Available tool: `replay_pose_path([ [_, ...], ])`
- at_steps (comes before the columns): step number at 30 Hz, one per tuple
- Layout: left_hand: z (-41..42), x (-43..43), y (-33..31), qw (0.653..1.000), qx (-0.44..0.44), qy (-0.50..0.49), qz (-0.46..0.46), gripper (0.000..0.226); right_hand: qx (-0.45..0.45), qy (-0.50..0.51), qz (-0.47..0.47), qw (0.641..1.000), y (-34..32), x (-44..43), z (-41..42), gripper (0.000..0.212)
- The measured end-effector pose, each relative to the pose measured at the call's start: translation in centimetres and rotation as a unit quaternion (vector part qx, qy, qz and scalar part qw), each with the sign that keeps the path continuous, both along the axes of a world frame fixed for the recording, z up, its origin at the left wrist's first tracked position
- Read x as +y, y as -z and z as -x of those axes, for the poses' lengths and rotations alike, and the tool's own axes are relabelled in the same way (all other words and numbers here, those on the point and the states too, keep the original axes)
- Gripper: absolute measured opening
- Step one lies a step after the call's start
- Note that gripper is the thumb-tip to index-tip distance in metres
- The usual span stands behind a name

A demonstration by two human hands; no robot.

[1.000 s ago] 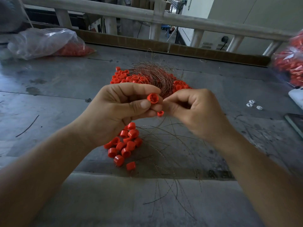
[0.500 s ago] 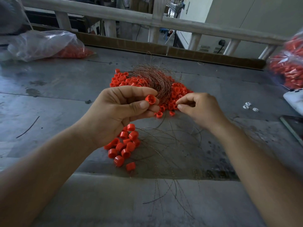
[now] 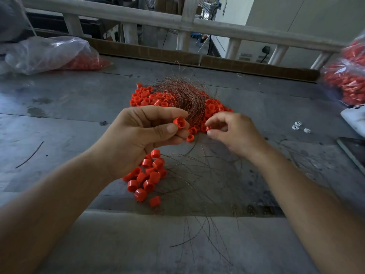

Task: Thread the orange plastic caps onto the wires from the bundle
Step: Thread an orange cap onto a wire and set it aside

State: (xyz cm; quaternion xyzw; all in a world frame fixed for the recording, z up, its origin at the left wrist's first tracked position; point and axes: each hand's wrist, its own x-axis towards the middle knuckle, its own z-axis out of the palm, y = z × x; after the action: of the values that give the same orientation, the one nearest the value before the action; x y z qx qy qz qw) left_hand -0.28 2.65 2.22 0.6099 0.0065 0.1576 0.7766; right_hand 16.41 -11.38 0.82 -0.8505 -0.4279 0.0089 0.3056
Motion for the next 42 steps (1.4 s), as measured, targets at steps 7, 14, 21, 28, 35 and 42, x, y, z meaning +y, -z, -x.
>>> replay_pose_path([
  [7,0.0,-0.1,0.3,0.999,0.016,-0.022,-0.041,0.028,0.187,-0.061,-0.214,0.957,-3.1,-1.1,2.2,0.024],
  [14,0.0,-0.3,0.3,0.996,0.029,-0.044,-0.065,0.017,0.171,-0.154,-0.211,0.95,-3.0,-0.4,5.4,0.029],
  [21,-0.2,-0.5,0.1,0.996,0.033,-0.046,-0.062,0.015,0.15,-0.169,-0.202,0.953,-2.5,-0.3,6.2,0.026],
  [28,-0.2,-0.7,0.0,0.995,0.045,-0.061,-0.068,0.018,0.095,-0.169,-0.206,0.959,-2.3,-0.1,6.5,0.026],
  [35,-0.1,-0.7,0.0,0.995,0.046,-0.057,-0.07,0.016,0.067,-0.174,-0.217,0.958,-2.1,-0.2,6.6,0.024],
  [42,0.0,-0.8,0.0,0.992,0.056,-0.06,-0.097,0.018,0.042,-0.153,-0.218,0.963,-2.0,-0.1,6.6,0.029],
])
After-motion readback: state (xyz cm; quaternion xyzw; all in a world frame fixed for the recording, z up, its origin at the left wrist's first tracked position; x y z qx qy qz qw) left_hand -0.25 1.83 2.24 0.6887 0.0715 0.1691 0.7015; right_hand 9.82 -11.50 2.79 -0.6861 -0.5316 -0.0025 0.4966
